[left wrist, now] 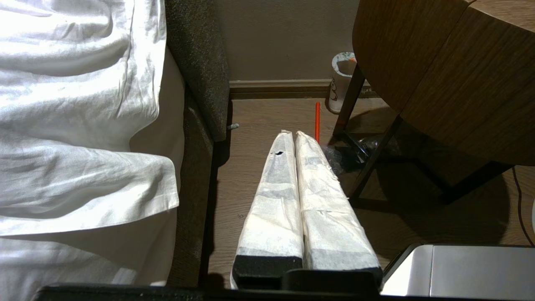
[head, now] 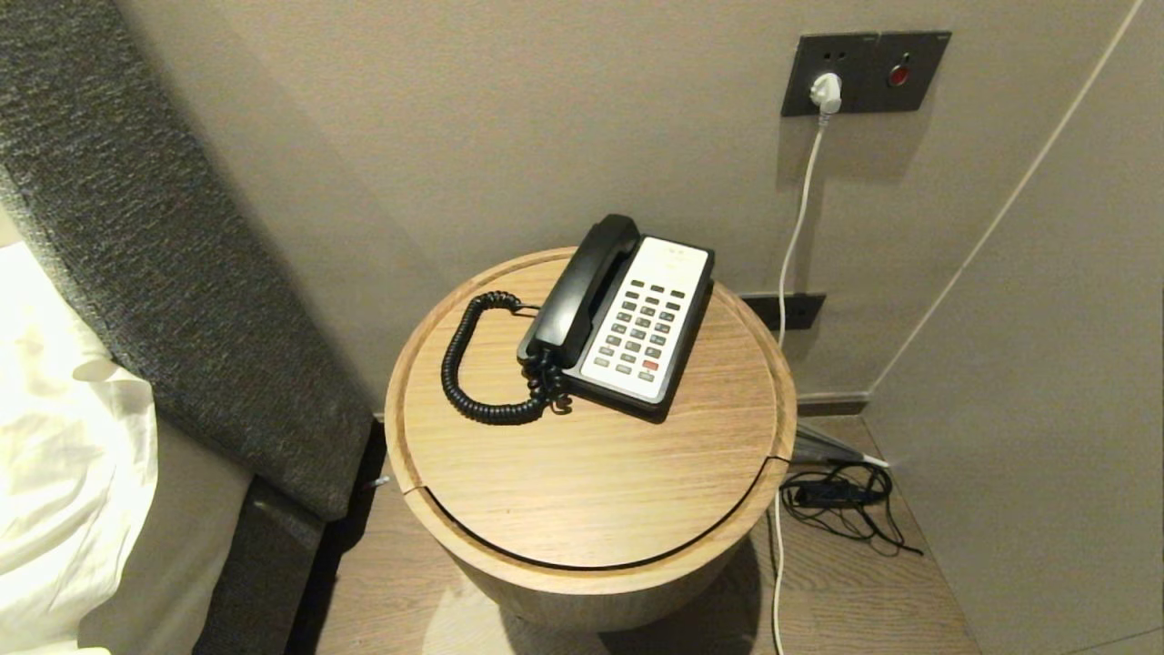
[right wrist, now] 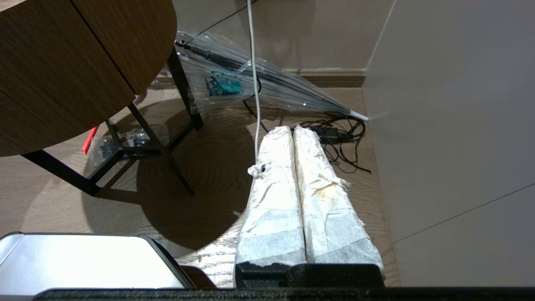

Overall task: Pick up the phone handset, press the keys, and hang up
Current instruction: Pick up the desk phone handset

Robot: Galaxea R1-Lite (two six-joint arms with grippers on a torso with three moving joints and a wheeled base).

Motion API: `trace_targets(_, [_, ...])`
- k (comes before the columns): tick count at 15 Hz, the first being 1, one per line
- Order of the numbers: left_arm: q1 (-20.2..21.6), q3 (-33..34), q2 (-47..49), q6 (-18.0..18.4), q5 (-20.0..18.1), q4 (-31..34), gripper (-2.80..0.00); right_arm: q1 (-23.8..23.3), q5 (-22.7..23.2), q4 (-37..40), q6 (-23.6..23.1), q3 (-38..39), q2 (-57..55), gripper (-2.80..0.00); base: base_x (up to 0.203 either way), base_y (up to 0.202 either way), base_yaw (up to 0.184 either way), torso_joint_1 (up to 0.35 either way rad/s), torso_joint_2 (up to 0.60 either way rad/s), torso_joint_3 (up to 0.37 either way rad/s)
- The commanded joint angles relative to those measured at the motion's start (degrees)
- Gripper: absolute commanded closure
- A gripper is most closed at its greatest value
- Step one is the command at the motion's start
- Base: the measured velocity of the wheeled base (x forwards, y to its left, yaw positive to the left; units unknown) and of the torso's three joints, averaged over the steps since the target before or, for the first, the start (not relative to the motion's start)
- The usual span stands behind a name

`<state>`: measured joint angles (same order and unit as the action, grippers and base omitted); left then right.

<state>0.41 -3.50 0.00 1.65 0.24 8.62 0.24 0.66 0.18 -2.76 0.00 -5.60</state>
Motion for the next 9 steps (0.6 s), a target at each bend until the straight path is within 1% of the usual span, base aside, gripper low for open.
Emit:
trace_targets(1, [0.0, 0.0, 0.1, 0.0, 0.0, 0.1, 0.00, 0.0, 0.0, 0.0, -0.1, 0.0, 0.0, 0.00, 0.000, 0.000, 0.000, 0.000, 0.00, 0.000])
trace_targets(3, [0.0, -0.1, 0.1, 0.5, -0.2, 0.6, 0.00, 0.0, 0.1, 0.0, -0.1, 0.0, 0.0, 0.00, 0.000, 0.000, 0.000, 0.000, 0.00, 0.000])
trace_targets(4, [0.0, 0.0, 0.1, 2.8, -0.7, 0.3, 0.00, 0.0, 0.0, 0.0, 0.0, 0.0, 0.0, 0.00, 0.000, 0.000, 0.000, 0.000, 0.00, 0.000])
trace_targets(5, [0.0, 0.1, 0.1, 3.5, -1.0, 0.0, 0.00, 0.0, 0.0, 0.0, -0.1, 0.0, 0.0, 0.00, 0.000, 0.000, 0.000, 0.000, 0.00, 0.000])
trace_targets(7, [0.0, 0.1, 0.1, 3.3, -0.9, 0.1, 0.00, 0.0, 0.0, 0.0, -0.1, 0.0, 0.0, 0.00, 0.000, 0.000, 0.000, 0.000, 0.00, 0.000])
trace_targets(9, [0.0, 0.0, 0.1, 3.4, -2.0, 0.5, 0.00, 0.0, 0.0, 0.0, -0.1, 0.0, -0.1, 0.00, 0.000, 0.000, 0.000, 0.000, 0.00, 0.000])
